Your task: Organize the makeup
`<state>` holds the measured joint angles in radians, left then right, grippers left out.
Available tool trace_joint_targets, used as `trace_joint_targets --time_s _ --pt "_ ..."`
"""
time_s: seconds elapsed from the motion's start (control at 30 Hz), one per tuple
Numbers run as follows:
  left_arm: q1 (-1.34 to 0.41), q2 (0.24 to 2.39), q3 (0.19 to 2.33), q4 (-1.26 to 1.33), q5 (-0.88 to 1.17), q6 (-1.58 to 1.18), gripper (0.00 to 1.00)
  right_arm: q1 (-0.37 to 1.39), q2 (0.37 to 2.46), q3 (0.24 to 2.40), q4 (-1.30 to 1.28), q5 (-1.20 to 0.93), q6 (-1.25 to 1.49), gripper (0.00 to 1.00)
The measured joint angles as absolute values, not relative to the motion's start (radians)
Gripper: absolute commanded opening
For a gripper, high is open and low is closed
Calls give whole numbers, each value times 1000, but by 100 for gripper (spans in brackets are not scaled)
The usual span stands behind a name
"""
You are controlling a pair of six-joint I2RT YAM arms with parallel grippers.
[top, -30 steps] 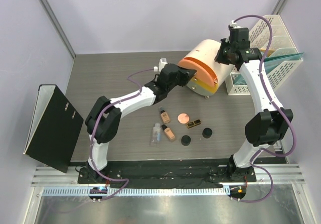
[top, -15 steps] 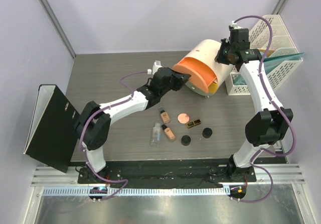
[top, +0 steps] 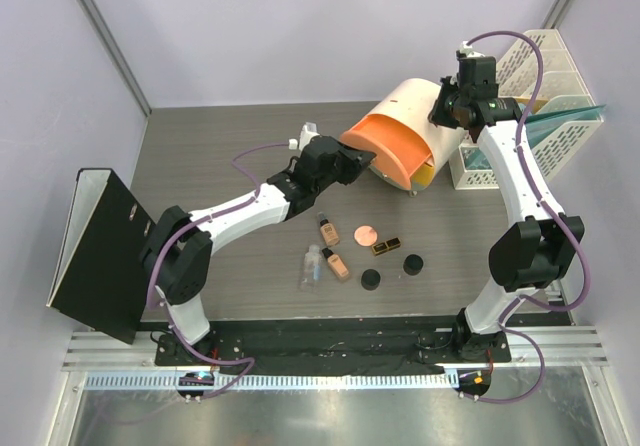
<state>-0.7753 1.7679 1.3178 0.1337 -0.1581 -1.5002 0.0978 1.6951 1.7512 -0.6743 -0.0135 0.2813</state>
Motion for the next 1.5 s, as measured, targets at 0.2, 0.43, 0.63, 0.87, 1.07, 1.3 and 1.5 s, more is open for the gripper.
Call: trace_joint_targets --time_s 0.2,0.43,0.63,0.87,1.07,1.3,1.5 --pt "-775 1768 1318 125 -157 -1501 3 98 1695 1751 -673 -13 281 2" --pt "-776 1767 1317 94 -155 -1499 34 98 1695 1750 -673 -14 281 4" --pt "-777 1766 1316 54 -149 -1480 63 98 1695 1744 -661 -13 281 5" --pt "-777 1766 1316 30 -138 -1434 77 98 1695 1739 -650 -13 281 6" --pt "-777 1734 1335 1 -134 -1342 81 98 1693 1737 -649 -13 281 6" --pt "-781 1591 1413 -113 -130 -1155 83 97 1686 1727 -643 -14 281 6" --pt "-791 1497 1539 -396 -164 -979 82 97 1676 1714 -639 -19 278 6"
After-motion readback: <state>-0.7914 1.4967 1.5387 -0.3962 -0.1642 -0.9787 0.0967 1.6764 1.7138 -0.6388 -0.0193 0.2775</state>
